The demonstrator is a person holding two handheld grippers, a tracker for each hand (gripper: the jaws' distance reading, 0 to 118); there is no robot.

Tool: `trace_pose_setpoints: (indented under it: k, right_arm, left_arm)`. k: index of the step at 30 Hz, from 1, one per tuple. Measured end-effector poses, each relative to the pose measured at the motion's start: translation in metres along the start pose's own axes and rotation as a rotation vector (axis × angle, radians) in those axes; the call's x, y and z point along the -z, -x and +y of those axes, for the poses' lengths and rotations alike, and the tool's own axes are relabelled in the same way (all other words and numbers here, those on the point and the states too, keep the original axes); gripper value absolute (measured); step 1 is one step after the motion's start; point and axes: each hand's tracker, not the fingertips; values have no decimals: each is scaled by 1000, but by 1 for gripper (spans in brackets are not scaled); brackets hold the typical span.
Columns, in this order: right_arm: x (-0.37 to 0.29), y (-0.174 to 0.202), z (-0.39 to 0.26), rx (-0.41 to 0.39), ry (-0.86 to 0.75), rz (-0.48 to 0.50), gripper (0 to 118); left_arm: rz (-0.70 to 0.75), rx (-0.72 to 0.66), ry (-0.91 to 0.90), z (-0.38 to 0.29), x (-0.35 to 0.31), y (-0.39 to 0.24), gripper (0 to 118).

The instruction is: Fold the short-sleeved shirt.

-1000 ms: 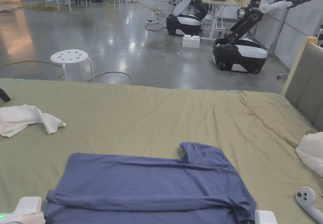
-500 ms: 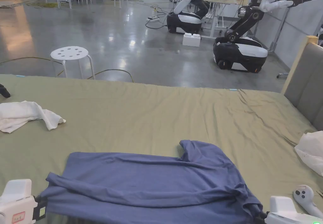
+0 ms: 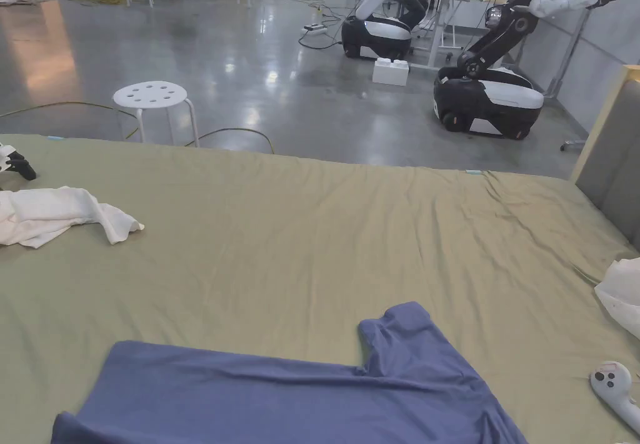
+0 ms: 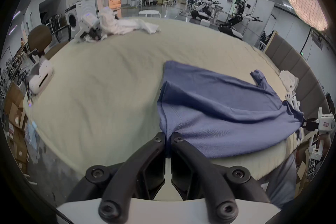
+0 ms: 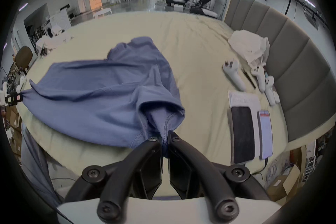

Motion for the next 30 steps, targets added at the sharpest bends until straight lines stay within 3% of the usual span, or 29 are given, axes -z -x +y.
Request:
trace_pose_setpoints:
  k: [11,13,15,16,17,18,20,30]
  right_arm:
    - [51,18,-58,1,119,-38,4]
    - [51,21,-56,2,108,-42,17]
    - [49,19,-53,4,106,-68,53]
    - [43,20,-49,6,100,-99,64]
    - [35,20,-43,9,82,-126,64]
    - [25,21,-36,22,42,-136,66]
    - [10,27,-19,54,-79,-137,72]
    - [-20,92,70,157,-634,-31,72]
  left_arm:
    - [66,22,127,-51,54,10,0]
    - [75,28,128,-50,58,9,2]
    - [80,30,121,-46,50,4,21]
    - [82,29,116,-43,48,4,31]
    - [84,29,99,-40,46,2,37]
    - [89,29,71,-36,43,1,37]
    - [80,35,-28,-25,34,-6,64]
    - [28,110,-438,57,3,-81,64]
